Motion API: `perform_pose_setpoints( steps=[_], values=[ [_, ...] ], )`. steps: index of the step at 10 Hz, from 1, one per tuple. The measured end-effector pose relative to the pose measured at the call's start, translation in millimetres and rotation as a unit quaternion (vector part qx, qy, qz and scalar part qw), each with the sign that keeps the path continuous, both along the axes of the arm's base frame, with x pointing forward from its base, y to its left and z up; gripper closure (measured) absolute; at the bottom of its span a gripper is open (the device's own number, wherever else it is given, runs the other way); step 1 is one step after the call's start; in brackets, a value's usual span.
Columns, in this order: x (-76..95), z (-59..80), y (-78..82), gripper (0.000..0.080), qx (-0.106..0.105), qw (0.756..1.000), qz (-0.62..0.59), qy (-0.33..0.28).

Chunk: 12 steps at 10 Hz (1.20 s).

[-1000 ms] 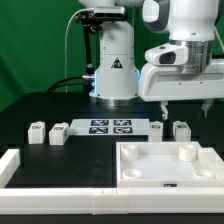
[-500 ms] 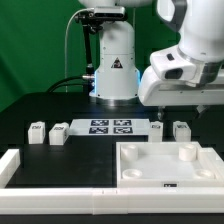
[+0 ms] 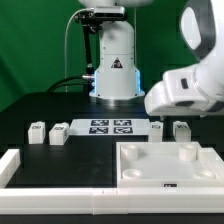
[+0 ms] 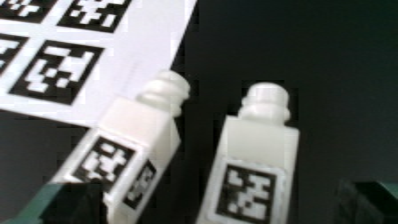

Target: Assemble one leg

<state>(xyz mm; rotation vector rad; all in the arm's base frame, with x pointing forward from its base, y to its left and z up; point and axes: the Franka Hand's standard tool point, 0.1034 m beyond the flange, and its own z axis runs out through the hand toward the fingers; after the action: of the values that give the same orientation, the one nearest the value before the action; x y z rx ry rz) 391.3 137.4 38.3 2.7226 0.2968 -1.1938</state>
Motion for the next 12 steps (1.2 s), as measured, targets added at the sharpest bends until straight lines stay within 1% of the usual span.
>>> perform_pose_setpoints(
  steps=[1, 3, 6, 7, 9, 10, 11, 12],
  values=[
    [-1.7, -1.9, 1.6, 0.0150, 0.000, 1.000, 0.001, 0.000],
    [-6.3, -12.9, 5.5, 0.0150, -0.011, 1.000, -0.006, -0.001],
    [-7.6, -26.1, 6.3, 0.0150, -0.008, 1.000, -0.007, -0.007],
    [-9.9, -29.0, 6.2, 0.0150, -0.008, 1.000, -0.007, -0.010],
    [-11.0, -29.8, 4.6, 0.0150, -0.009, 1.000, -0.007, -0.008],
    [-10.9, -29.8, 4.6, 0.0267, -0.009, 1.000, -0.007, -0.008],
    [-10.9, -29.8, 4.5, 0.0416, -0.009, 1.000, -0.007, -0.008],
    [-10.8, -29.7, 4.7, 0.0416, -0.009, 1.000, -0.007, -0.009]
  ],
)
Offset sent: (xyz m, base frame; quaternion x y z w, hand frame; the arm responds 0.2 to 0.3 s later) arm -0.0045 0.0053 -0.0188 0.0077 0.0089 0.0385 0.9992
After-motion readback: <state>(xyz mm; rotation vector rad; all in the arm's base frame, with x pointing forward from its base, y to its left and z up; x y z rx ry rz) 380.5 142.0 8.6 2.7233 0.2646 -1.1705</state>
